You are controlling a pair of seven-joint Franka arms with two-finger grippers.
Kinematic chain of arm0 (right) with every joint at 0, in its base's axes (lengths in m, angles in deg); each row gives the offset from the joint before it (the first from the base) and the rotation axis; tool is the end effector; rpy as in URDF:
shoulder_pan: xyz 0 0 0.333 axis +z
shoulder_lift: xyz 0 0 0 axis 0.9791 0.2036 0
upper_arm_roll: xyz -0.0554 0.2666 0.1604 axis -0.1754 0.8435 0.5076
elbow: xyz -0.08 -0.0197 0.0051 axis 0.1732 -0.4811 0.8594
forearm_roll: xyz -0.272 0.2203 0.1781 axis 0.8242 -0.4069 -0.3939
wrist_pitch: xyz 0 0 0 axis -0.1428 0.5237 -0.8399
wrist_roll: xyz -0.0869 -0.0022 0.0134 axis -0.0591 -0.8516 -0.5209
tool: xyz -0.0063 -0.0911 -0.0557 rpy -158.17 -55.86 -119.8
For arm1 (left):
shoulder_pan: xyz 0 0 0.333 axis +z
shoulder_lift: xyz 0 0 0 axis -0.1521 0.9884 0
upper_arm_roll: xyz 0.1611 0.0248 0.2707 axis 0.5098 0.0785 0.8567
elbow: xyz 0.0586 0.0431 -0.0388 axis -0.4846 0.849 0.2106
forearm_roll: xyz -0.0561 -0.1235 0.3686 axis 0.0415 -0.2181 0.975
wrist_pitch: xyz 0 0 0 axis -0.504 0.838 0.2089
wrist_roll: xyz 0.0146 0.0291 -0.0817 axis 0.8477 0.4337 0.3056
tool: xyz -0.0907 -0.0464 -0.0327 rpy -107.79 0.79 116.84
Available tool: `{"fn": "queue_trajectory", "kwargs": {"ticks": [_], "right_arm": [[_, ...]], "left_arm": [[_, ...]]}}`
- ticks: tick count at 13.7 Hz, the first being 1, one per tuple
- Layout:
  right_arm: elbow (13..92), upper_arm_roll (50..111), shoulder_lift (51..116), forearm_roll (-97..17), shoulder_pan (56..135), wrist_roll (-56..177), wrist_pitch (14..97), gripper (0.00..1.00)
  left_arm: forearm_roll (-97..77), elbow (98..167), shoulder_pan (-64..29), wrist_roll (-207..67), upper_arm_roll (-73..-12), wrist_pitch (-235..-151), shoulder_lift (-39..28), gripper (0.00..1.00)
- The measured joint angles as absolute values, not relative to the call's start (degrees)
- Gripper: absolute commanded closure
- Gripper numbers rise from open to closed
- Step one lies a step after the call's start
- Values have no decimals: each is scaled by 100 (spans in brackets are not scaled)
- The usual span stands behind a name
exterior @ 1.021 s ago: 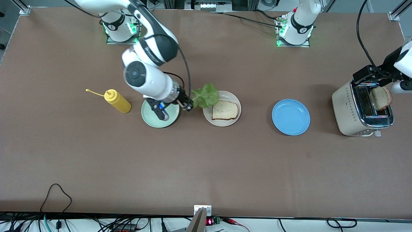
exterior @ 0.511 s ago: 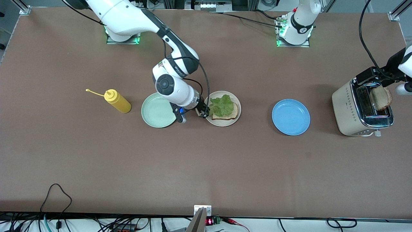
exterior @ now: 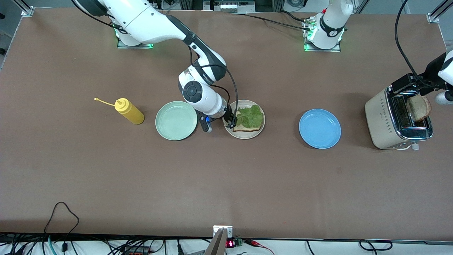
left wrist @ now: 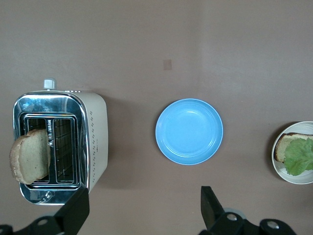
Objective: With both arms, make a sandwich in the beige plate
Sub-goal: 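Withdraw the right gripper while the left gripper reaches into the toaster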
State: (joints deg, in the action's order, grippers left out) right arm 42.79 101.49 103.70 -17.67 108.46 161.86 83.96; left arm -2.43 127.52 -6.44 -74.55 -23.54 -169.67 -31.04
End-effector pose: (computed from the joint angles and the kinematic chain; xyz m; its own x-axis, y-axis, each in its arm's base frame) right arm 0.5281 0.4931 0.2225 0.3822 -0.8444 -0.3754 -0.9221 -0.3751 -0.0953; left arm 0.5571 0.0258 0.5917 0.9962 0.0852 -0.0204 0.0856 -0.9961 0.0193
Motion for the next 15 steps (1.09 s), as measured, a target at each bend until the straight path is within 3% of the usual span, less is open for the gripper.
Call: {"fn": "queue_trajectory", "kwargs": {"ticks": [6,11,15], "right_arm": [[4087,9940,10062,-1764,10811,16088,8285,0],[4045,9619,8902,-1765,10210,14341,6097,0],[4050,8839,8060,-1758,9850,12159,4541,0]], "left_arm": [[-243,12752,-645,-7455,-2358,-17002,-3026,0],[-242,12712,-609,-7459,-2359,-17033,-2985,0],[-239,12699,72,-7462,-2321,-17032,-2651,0]]}}
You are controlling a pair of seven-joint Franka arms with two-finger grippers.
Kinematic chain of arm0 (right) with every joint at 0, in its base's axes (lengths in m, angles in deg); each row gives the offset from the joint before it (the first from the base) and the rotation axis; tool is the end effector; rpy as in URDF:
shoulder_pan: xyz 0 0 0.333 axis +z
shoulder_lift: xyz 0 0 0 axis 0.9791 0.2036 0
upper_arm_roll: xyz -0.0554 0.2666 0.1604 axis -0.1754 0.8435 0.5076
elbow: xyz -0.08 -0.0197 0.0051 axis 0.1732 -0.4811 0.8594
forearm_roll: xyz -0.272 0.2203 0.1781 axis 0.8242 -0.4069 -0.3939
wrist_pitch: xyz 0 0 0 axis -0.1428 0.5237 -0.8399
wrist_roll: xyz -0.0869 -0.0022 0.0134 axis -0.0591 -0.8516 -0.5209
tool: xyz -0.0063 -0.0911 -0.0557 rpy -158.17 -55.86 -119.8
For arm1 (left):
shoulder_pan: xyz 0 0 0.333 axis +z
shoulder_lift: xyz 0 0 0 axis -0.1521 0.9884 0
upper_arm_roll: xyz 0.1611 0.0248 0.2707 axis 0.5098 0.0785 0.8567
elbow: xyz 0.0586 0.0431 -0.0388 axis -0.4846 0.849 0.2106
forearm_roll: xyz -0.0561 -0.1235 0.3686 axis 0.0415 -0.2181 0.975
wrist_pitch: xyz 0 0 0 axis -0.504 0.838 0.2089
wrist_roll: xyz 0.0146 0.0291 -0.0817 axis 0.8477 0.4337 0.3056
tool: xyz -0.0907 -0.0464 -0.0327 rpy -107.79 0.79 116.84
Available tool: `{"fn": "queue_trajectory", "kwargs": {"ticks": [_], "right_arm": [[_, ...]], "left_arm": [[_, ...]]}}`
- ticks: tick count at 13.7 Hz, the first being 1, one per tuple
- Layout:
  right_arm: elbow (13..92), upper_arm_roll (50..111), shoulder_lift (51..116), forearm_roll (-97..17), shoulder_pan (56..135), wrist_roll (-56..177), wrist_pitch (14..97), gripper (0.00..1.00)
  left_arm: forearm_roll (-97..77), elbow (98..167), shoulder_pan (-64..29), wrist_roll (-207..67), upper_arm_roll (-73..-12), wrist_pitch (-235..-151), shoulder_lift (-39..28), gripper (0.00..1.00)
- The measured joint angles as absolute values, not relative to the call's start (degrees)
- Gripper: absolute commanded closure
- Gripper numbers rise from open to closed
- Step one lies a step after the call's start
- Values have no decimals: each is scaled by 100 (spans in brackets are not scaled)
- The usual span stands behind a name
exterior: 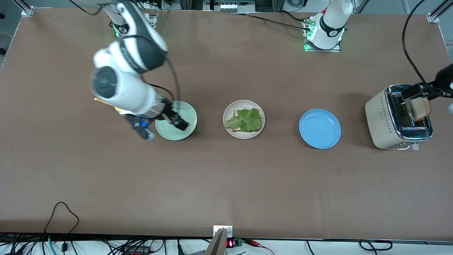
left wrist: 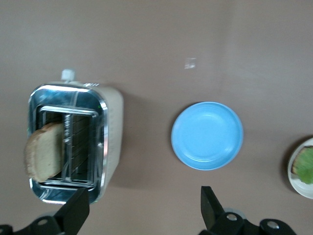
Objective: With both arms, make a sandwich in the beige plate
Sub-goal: 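Withdraw the right gripper while the left gripper reaches into the toaster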
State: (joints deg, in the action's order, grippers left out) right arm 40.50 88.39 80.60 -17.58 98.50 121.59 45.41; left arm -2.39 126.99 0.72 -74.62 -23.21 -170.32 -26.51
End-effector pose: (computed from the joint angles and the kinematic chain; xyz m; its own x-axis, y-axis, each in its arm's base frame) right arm 0.6066 0.2718 0.4484 0.7756 -0.5830 -0.2419 -0.6163 -0.7823 -0.0907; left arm 0.5695 0.1018 0.5521 0.9739 0.2128 -0.0787 0.2146 -0.9766 0.0153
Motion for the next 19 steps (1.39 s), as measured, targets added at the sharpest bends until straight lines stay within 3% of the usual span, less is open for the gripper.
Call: {"fn": "queue_trajectory", "kwargs": {"ticks": [5,8,12,17,19], "right_arm": [[4055,8382,7280,-1467,8718,8688,3247,0],[4057,8126,6849,-702,8416,6903,3090,0],[4064,8105,6250,-464,8113,6482,2957,0],[4189,8112,6219,-455,7779,6430,2839,0],[4210,8171,6302,-423,7797,6430,2832,0]], "left_arm": [[-242,12664,1254,-8197,-2291,-17073,-1879,0],[-245,12620,1751,-9182,-2288,-17089,-1365,0],[-246,12567,1898,-9404,-2294,-17096,-1084,1],[-249,12565,1971,-9414,-2295,-17092,-850,25],[-251,12564,1971,-9415,-2300,-17092,-748,56]]}}
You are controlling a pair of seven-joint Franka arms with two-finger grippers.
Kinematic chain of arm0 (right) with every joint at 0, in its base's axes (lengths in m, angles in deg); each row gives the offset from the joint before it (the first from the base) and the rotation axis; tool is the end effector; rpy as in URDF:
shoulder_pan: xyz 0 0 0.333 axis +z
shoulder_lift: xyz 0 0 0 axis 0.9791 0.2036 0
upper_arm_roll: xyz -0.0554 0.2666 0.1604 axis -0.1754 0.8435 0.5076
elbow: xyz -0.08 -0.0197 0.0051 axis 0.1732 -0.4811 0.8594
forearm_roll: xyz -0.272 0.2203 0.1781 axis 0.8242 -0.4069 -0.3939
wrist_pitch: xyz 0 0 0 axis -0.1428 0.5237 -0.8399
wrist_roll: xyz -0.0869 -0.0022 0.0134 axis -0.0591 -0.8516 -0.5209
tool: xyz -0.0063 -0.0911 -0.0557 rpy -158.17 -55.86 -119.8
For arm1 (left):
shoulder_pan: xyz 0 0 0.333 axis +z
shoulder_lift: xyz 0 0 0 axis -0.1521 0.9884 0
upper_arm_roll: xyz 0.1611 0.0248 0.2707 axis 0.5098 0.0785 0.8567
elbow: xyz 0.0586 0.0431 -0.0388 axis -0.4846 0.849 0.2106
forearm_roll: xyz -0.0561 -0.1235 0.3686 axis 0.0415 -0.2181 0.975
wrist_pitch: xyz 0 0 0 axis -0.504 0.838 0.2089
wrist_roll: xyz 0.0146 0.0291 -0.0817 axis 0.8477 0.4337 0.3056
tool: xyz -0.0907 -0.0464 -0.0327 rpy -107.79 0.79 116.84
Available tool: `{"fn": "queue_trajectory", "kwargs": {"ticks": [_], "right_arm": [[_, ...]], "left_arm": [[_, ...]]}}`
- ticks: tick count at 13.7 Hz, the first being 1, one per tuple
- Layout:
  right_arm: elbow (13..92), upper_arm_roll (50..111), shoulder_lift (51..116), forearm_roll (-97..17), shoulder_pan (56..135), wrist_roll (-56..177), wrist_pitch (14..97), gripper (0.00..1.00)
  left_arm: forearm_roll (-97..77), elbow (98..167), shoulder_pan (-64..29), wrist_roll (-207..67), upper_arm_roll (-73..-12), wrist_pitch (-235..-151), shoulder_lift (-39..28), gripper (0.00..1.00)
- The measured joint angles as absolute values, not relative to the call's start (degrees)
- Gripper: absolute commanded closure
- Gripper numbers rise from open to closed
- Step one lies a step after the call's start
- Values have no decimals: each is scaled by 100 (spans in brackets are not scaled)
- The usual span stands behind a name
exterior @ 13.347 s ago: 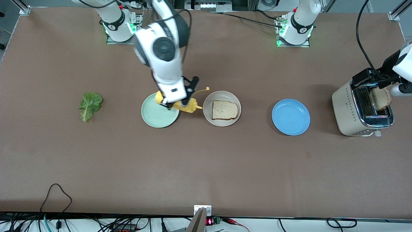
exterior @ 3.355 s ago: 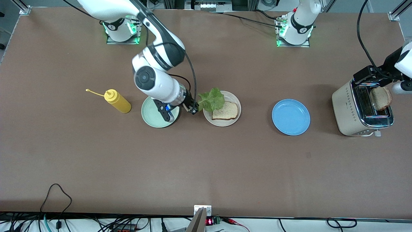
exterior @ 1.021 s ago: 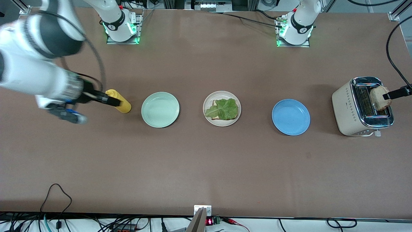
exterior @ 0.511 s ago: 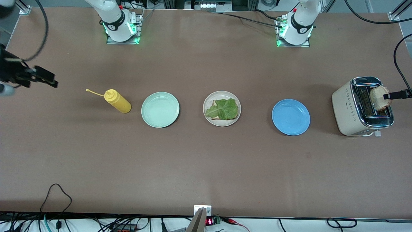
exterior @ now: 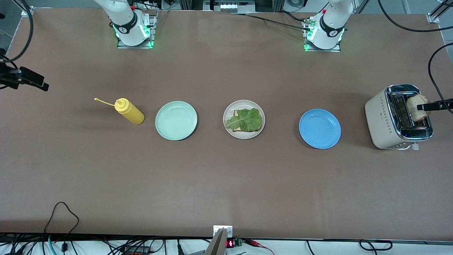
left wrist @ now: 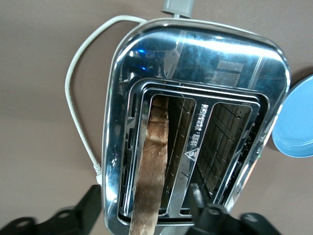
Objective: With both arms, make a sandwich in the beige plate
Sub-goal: 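Withdraw the right gripper while the left gripper reaches into the toaster, then lift the second bread slice and carry it to the beige plate with the left gripper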
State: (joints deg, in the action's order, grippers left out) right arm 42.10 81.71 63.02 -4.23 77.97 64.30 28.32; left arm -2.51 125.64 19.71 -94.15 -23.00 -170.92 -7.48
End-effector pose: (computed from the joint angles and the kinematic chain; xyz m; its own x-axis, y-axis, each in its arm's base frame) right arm 0.5673 -0.0410 0.5984 0.9960 -0.0555 -0.0702 -0.0567 -0.9983 -0.0150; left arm 0.5456 0.3055 0.3618 0.9211 0.1772 -0.3466 0.2318 -0.9650 0.1224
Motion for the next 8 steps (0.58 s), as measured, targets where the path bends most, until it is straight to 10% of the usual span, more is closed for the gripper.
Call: {"fn": "queue_trajectory", "kwargs": {"ticks": [3,8], "right_arm": [[4215,8205,6499,-415,7821,6430,2915,0],[4190,8220,6577,-413,7861,6410,3109,0]], "left_arm": [[-255,12556,1972,-9415,-2331,-17091,-705,100],[-255,12289,1974,-9549,-2356,-16847,-714,100]]}}
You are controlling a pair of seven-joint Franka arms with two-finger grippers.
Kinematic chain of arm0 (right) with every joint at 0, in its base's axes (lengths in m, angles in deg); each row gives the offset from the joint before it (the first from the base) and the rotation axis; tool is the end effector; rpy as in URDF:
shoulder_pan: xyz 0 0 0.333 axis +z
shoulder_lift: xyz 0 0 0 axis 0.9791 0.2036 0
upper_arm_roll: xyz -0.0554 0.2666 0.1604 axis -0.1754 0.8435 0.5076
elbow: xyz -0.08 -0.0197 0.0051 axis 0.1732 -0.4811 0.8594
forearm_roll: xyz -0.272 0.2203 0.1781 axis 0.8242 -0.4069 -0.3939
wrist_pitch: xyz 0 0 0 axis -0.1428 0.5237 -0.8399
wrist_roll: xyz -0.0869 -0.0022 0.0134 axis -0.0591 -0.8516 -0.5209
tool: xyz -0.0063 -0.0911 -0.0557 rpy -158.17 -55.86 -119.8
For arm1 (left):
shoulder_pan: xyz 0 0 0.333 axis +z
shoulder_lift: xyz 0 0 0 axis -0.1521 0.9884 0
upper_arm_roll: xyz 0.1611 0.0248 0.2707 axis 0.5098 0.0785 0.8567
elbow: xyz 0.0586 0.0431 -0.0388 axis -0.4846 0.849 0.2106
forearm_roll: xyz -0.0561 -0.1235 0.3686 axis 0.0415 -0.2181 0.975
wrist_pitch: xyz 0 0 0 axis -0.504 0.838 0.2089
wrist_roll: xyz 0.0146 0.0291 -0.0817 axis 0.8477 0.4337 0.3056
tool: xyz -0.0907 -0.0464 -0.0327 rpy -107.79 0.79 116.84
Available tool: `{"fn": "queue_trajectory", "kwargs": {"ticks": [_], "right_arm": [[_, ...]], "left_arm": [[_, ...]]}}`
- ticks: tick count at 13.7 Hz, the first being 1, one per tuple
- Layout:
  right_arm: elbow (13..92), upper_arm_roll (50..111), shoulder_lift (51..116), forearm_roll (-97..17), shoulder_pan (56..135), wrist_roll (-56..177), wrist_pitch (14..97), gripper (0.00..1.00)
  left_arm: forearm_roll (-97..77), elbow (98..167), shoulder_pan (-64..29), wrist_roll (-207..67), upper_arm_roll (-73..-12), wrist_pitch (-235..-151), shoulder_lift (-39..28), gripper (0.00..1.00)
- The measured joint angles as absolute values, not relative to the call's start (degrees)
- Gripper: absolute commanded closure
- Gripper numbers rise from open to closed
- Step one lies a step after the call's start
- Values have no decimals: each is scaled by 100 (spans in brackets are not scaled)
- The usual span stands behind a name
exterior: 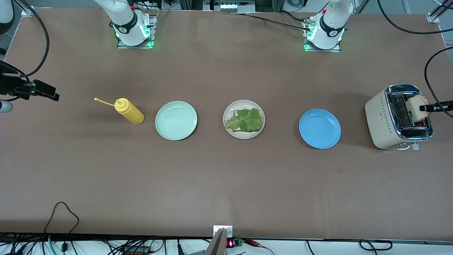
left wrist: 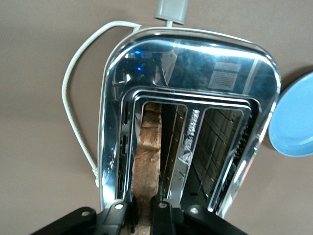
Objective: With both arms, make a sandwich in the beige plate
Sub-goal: 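Lift the second bread slice and carry it to the beige plate with the left gripper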
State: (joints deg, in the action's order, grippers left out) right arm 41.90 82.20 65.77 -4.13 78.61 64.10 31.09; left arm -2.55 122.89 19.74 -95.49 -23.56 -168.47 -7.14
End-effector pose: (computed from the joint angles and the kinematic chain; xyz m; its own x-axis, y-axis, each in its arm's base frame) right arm 0.5858 -0.0305 0.5762 0.9972 -0.0331 -0.0664 -0.0339 -0.9994 -0.0108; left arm 0.5527 0.3033 0.3767 0.9282 0.1447 -0.3427 0.2012 -0.9702 0.1353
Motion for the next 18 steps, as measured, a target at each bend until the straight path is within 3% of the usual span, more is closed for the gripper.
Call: {"fn": "queue_trajectory", "kwargs": {"ticks": [6,9,14,18], "right_arm": [[4182,8222,6574,-413,7912,6406,3112,0],[4181,8224,6573,-413,7942,6406,3108,0],[4180,8229,6570,-413,7957,6406,3106,0],[4179,8233,6570,-413,7962,6406,3106,0]], "left_arm": [[-278,10423,1953,-9652,-2484,-14271,-807,100],[-368,9866,1881,-9658,-3119,-13532,-971,100],[-1755,10152,1708,-8463,-4676,-13561,-1032,100],[-2661,11085,1459,-7872,-5344,-14695,-897,100]]}}
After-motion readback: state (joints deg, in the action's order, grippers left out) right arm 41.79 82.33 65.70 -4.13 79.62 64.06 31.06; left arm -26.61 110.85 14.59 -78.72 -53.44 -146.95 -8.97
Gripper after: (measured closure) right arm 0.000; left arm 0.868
